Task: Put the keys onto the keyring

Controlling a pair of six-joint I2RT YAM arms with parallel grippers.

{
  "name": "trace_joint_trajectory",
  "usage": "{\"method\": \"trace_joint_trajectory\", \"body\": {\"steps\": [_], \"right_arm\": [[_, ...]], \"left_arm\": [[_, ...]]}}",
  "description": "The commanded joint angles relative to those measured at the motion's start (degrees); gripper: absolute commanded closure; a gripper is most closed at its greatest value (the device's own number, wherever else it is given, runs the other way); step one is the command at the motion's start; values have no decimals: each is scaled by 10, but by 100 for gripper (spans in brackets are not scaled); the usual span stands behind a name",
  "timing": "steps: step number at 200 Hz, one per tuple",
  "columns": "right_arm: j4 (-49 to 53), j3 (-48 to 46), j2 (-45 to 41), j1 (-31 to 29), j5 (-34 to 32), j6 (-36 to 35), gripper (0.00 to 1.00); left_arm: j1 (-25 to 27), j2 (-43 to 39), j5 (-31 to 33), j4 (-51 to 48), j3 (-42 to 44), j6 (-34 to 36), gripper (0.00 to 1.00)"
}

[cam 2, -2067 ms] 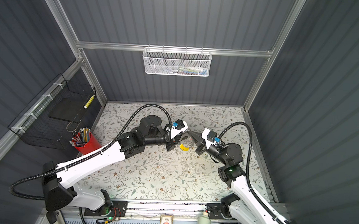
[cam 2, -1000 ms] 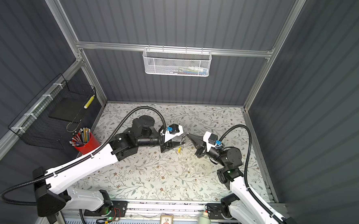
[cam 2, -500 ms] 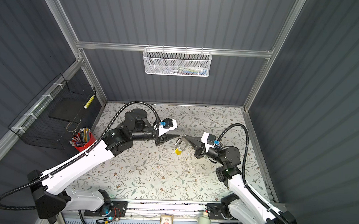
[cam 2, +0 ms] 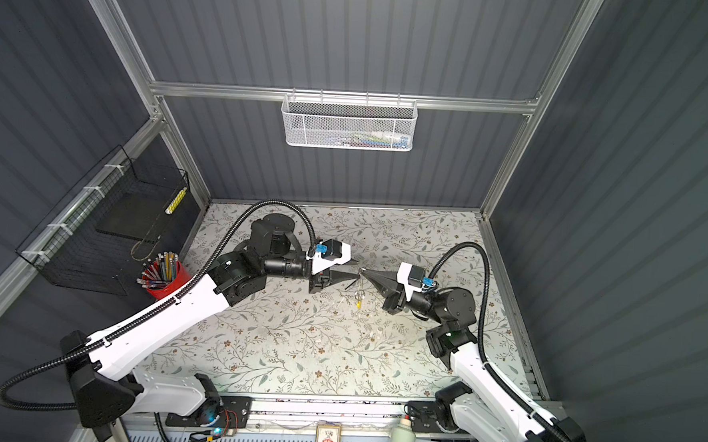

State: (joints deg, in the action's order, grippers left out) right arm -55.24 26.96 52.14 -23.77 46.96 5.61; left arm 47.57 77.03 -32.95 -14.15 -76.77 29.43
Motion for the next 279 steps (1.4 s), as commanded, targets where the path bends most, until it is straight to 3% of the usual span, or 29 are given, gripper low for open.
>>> {"method": "trace_joint_trajectory", "body": {"steps": [1, 74, 121, 174, 226, 254, 279], "right_arm": [[-9, 20, -2, 1, 14, 7, 100], [-5, 30, 13, 0, 46, 20, 100], [-2, 27, 10, 0, 45, 16, 100], [-3, 31, 16, 0, 49, 18, 100], [1, 32, 20, 0, 62, 21, 100], [-8, 26, 11, 0, 45, 20, 100], [-6, 22, 4, 0, 41, 15, 100]], "left_arm": [[0, 6, -26, 5, -13, 4, 70], [0, 7, -53, 19, -13, 7, 83], [-1, -9, -12, -1, -13, 25, 83], [0, -12, -12, -2, -14, 34, 94], [0, -1, -38, 7, -21, 32, 93], [-1, -8, 3, -10, -21, 38, 73], [-10, -31, 43, -24, -6, 48, 71]]}}
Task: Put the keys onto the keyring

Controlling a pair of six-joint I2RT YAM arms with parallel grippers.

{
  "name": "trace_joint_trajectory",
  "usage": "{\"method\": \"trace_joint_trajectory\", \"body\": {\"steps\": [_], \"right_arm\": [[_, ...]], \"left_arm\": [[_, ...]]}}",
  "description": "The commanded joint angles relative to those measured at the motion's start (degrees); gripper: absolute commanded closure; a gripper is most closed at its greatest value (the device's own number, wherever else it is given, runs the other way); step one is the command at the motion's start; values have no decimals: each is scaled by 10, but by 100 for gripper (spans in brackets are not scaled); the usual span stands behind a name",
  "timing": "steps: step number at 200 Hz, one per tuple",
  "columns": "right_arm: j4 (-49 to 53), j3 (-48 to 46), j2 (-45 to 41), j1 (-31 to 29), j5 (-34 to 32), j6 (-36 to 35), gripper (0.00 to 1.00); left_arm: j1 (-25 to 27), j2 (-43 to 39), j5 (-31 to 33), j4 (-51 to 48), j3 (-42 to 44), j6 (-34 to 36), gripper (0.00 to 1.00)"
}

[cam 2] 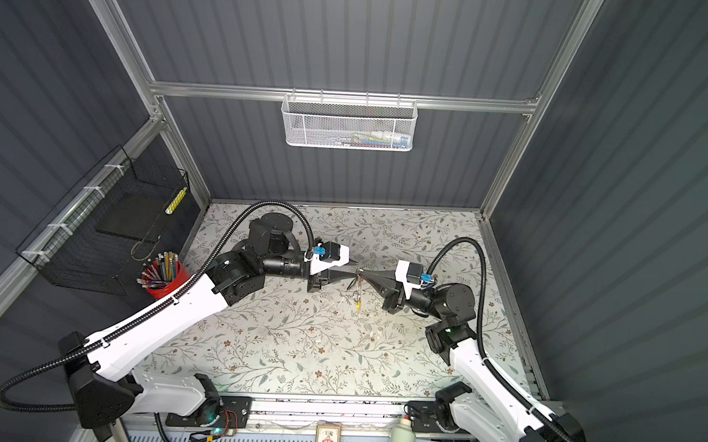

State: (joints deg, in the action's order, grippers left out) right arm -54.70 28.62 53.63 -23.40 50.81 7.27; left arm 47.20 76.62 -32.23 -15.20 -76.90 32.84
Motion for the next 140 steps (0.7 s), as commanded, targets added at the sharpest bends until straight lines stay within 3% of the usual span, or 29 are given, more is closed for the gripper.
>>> {"method": "trace_joint_trajectory", "body": {"steps": [1, 36, 140], "right_arm": [[-11, 6, -11, -3, 2, -2, 100], [-12, 6, -6, -3, 6, 0, 100], [-8, 12, -7, -3, 13, 0, 100]], "left_arm": [[-7, -28, 35, -14, -5, 13, 72], [-10, -40, 34, -17, -5, 10, 74], [-9, -1, -54, 36, -4, -41, 73]]}}
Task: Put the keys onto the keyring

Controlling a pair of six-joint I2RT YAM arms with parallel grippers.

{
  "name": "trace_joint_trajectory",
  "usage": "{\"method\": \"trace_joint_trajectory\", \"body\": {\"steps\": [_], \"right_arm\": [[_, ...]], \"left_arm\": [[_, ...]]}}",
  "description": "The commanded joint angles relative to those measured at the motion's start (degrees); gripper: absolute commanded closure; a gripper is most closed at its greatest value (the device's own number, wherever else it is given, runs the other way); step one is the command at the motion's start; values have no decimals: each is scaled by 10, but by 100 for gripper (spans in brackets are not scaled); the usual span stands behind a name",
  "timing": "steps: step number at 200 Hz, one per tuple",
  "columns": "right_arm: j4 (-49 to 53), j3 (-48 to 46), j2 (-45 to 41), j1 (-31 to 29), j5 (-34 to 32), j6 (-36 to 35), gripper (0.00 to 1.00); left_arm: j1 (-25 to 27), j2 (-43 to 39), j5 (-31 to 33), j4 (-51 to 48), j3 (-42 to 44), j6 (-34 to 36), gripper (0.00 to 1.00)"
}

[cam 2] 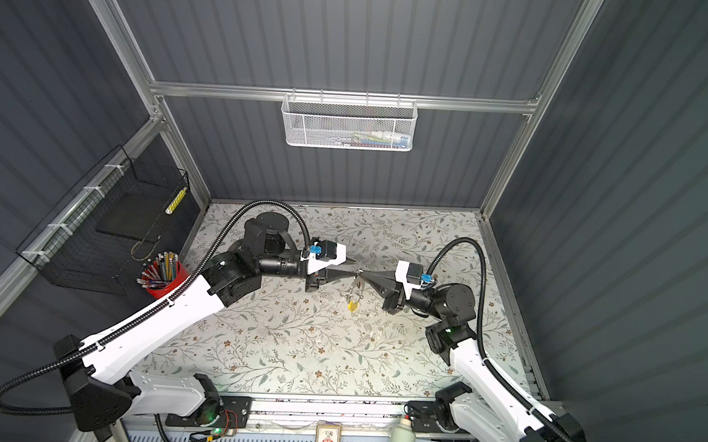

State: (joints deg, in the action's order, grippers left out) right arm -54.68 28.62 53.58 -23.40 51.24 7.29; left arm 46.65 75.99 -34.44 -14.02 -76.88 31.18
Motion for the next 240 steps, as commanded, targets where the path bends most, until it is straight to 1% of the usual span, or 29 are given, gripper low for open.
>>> {"method": "trace_joint_trajectory", "body": {"steps": [1, 43, 63, 78, 84, 93, 101, 104, 117, 134, 150, 176, 190, 192, 197, 240], "right_arm": [[-9, 12, -7, -4, 9, 0, 100], [-13, 13, -6, -4, 10, -1, 100], [-16, 13, -6, -4, 9, -1, 100], [-13, 14, -6, -4, 7, -2, 100], [-13, 14, -6, -4, 4, -2, 100], [-7, 13, -8, -4, -4, -4, 92], [17, 13, -12, -4, -13, -18, 86], [27, 14, -15, -4, -16, -26, 84], [97, 16, -39, -4, -51, -73, 74], [203, 25, -84, -3, -115, -144, 70], [315, 49, -117, -3, -142, -221, 70], [437, 91, -138, -3, -152, -299, 71], [468, 106, -140, -3, -151, -325, 73], [472, 108, -140, -2, -151, -328, 73], [480, 114, -139, -3, -149, -334, 73], [502, 123, -133, -4, -132, -352, 77]], "left_arm": [[-3, 6, -32, 25, -5, -25, 74], [-4, 19, -52, 24, -10, -29, 80], [-4, 24, -61, 18, -15, -30, 90], [-4, 26, -63, 14, -19, -29, 100], [-4, 27, -63, 12, -22, -27, 100], [-4, 30, -59, 3, -30, -23, 100], [-3, 34, -52, -14, -36, -17, 100], [-3, 35, -47, -23, -57, -12, 100], [-3, 45, -24, -75, -91, 8, 100], [1, 60, 12, -155, -139, 43, 100], [15, 76, 58, -224, -181, 78, 100], [49, 109, 129, -303, -240, 118, 100], [64, 125, 152, -329, -266, 133, 100], [66, 127, 166, -332, -269, 135, 100], [70, 131, 177, -337, -277, 136, 100], [93, 154, 206, -364, -320, 148, 100]]}}
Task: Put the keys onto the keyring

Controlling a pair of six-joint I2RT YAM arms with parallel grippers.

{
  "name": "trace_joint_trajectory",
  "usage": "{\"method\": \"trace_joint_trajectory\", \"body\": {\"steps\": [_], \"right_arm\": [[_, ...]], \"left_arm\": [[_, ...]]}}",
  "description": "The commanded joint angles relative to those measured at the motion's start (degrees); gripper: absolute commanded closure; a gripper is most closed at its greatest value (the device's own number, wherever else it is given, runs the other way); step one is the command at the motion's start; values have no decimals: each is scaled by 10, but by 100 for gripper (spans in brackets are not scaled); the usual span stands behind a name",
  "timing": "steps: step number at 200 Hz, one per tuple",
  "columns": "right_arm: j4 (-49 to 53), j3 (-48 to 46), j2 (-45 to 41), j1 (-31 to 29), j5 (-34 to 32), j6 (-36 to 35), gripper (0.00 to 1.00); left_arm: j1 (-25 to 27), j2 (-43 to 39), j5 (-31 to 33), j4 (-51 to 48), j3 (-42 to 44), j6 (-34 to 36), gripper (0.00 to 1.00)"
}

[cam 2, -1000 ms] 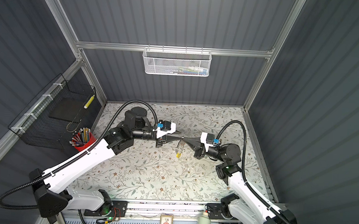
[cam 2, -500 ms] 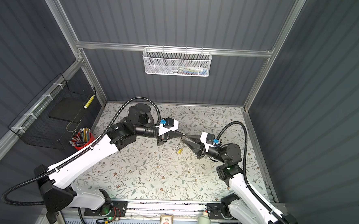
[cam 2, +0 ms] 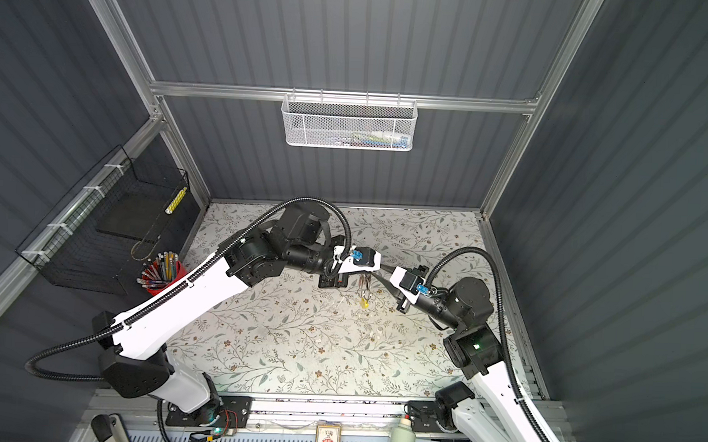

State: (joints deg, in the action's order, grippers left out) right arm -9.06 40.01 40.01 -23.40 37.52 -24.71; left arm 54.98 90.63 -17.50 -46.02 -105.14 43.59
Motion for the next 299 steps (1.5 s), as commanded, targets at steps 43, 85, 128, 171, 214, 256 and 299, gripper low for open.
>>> {"method": "trace_joint_trajectory", "body": {"steps": [43, 85, 128, 171, 214, 256, 299], "right_arm": [[50, 8, 10, -4, 17, -30, 78], [48, 9, 12, -4, 13, -31, 80], [38, 3, 4, -4, 1, -27, 79], [28, 3, 14, -3, 16, -15, 84], [10, 0, 17, -4, 20, -4, 96], [7, -4, 17, -3, 24, 8, 100], [-57, -32, 13, -3, 18, 55, 100]], "left_arm": [[23, 16, 46, -56, -59, 28, 100], [29, 21, 49, -64, -64, 36, 100], [33, 21, 56, -66, -66, 44, 100], [36, 23, 54, -67, -67, 47, 100], [37, 22, 57, -71, -65, 50, 100], [37, 6, 80, -32, -36, 29, 88], [2, -66, 68, 82, 68, -43, 66]]}}
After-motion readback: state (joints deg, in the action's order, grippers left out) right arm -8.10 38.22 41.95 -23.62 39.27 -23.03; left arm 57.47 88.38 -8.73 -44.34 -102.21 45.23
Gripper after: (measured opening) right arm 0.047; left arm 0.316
